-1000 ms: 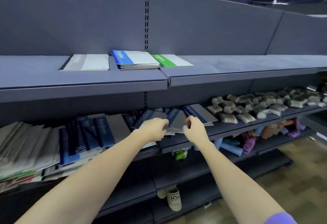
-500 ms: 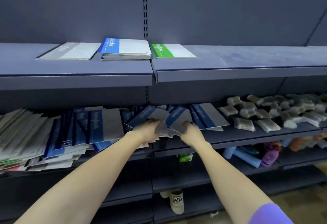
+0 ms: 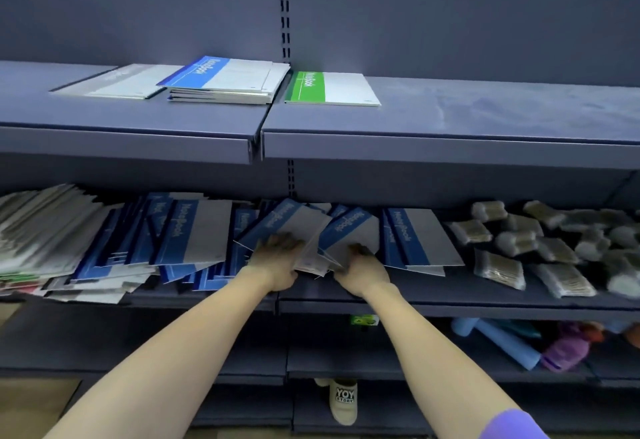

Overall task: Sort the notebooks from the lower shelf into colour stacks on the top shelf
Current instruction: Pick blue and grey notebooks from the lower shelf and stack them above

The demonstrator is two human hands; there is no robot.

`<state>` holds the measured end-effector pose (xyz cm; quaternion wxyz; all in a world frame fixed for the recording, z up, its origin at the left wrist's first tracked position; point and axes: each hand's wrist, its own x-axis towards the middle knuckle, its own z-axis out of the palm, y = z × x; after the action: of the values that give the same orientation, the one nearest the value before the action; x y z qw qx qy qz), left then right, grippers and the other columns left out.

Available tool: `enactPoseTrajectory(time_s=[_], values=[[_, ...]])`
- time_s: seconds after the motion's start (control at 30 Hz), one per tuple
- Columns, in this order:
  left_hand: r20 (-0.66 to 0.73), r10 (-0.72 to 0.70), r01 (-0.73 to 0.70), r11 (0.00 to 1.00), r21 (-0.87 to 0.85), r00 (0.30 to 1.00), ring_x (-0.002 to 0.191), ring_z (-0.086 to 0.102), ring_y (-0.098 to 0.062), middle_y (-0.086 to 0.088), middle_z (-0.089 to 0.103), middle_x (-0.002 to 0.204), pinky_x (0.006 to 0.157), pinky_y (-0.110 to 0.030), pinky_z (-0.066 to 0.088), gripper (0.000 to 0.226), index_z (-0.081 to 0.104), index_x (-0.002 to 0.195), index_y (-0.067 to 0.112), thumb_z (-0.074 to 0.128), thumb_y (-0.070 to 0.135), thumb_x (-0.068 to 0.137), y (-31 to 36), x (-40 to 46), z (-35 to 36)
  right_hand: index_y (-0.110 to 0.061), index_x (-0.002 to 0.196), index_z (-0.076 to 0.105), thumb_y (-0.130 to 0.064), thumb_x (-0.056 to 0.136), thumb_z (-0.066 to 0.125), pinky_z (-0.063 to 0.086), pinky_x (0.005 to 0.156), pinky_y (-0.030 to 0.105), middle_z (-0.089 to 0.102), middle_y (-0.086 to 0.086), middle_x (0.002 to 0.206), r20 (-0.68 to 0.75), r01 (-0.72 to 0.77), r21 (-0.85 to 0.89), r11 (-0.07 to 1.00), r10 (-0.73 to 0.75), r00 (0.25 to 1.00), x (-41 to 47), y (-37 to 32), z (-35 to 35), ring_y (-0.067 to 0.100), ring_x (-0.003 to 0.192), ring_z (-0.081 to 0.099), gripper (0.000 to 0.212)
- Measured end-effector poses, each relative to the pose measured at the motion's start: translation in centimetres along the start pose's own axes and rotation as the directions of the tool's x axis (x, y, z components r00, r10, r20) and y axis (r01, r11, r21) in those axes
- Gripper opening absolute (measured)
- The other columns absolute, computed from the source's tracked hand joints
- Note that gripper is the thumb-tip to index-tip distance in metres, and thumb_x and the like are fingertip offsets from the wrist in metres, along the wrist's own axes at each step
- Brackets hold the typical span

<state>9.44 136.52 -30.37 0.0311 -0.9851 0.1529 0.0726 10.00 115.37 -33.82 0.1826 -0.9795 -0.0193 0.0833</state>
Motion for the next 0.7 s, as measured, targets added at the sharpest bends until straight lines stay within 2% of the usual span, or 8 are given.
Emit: enactPoseTrajectory(time_s=[0.1, 0.23, 0.37, 0.43, 0.5, 0.6, 0.7], values=[[-0.037, -0.034, 0.036, 0.999, 0.031, 0.999, 0.145, 0.020, -0.032, -0.009, 0.016, 0.162, 0.114, -0.046, 0.025, 0.075, 0.019, 0.155, 0.029, 0.059, 0.035, 0.092, 0.4, -0.5, 0.3, -0.014, 0.149, 0.040, -0.046, 0.091, 0.057, 0.049, 0.099, 0.035, 0.047, 0.010, 0.147, -0.044, 0.028, -0.063, 0.998, -0.031, 0.999, 0.1, -0.1, 0.3, 0.030, 0.128, 0.051, 0.068], [-0.086, -0.059, 0.065, 0.996, 0.066, 0.995, 0.141, 0.026, -0.033, -0.012, 0.020, 0.160, 0.115, -0.042, 0.026, 0.074, 0.020, 0.155, 0.026, 0.059, 0.029, 0.092, 1.1, -0.8, 1.0, -0.013, 0.141, 0.051, -0.039, 0.098, 0.055, 0.049, 0.095, 0.034, 0.054, 0.010, 0.140, -0.087, 0.069, -0.127, 0.990, -0.080, 0.993, -0.3, -0.4, 0.7, 0.031, 0.122, 0.055, 0.051], [-0.098, -0.094, 0.099, 0.994, 0.050, 0.991, 0.140, 0.028, -0.032, -0.011, 0.023, 0.159, 0.113, -0.038, 0.027, 0.074, 0.023, 0.156, 0.023, 0.056, 0.017, 0.090, 1.9, -1.1, 1.4, -0.005, 0.133, 0.055, -0.018, 0.097, 0.055, 0.049, 0.090, 0.035, 0.058, 0.017, 0.132, -0.056, 0.097, -0.286, 0.953, -0.118, 0.991, -0.9, -1.1, 0.5, 0.033, 0.116, 0.057, 0.038], [-0.107, -0.102, 0.108, 0.993, 0.048, 0.989, 0.139, 0.029, -0.032, -0.010, 0.025, 0.158, 0.111, -0.038, 0.028, 0.074, 0.024, 0.155, 0.023, 0.055, 0.014, 0.089, 2.1, -1.1, 1.5, -0.001, 0.130, 0.053, -0.007, 0.092, 0.058, 0.050, 0.089, 0.037, 0.059, 0.022, 0.127, -0.014, 0.116, -0.389, 0.914, -0.131, 0.991, -1.2, -1.8, 0.4, 0.035, 0.113, 0.058, 0.039], [-0.123, -0.096, 0.102, 0.994, 0.044, 0.988, 0.138, 0.031, -0.032, -0.009, 0.029, 0.156, 0.109, -0.037, 0.029, 0.072, 0.025, 0.155, 0.024, 0.053, 0.014, 0.090, 2.1, -1.2, 1.7, -0.002, 0.128, 0.053, -0.003, 0.089, 0.060, 0.051, 0.082, 0.036, 0.063, 0.019, 0.122, 0.007, 0.125, -0.461, 0.879, -0.138, 0.990, -1.7, -2.4, 0.2, 0.034, 0.108, 0.062, 0.040], [-0.124, -0.067, 0.074, 0.996, 0.053, 0.990, 0.137, 0.032, -0.031, -0.008, 0.031, 0.155, 0.107, -0.037, 0.030, 0.069, 0.026, 0.154, 0.023, 0.052, 0.014, 0.092, 1.9, -1.2, 2.1, -0.006, 0.124, 0.054, -0.013, 0.089, 0.064, 0.046, 0.071, 0.032, 0.067, 0.011, 0.116, -0.009, 0.138, -0.467, 0.873, -0.160, 0.987, -2.6, -2.9, -0.3, 0.030, 0.103, 0.066, 0.037], [-0.092, -0.039, 0.042, 0.999, 0.034, 0.995, 0.140, 0.028, -0.030, -0.006, 0.030, 0.156, 0.111, -0.038, 0.027, 0.062, 0.025, 0.156, 0.024, 0.050, 0.030, 0.100, 1.5, -1.2, 2.0, -0.011, 0.120, 0.057, -0.021, 0.092, 0.060, 0.044, 0.069, 0.030, 0.067, 0.008, 0.113, -0.046, 0.116, -0.463, 0.878, -0.155, 0.987, -3.4, -3.9, -0.6, 0.029, 0.100, 0.065, 0.030]])
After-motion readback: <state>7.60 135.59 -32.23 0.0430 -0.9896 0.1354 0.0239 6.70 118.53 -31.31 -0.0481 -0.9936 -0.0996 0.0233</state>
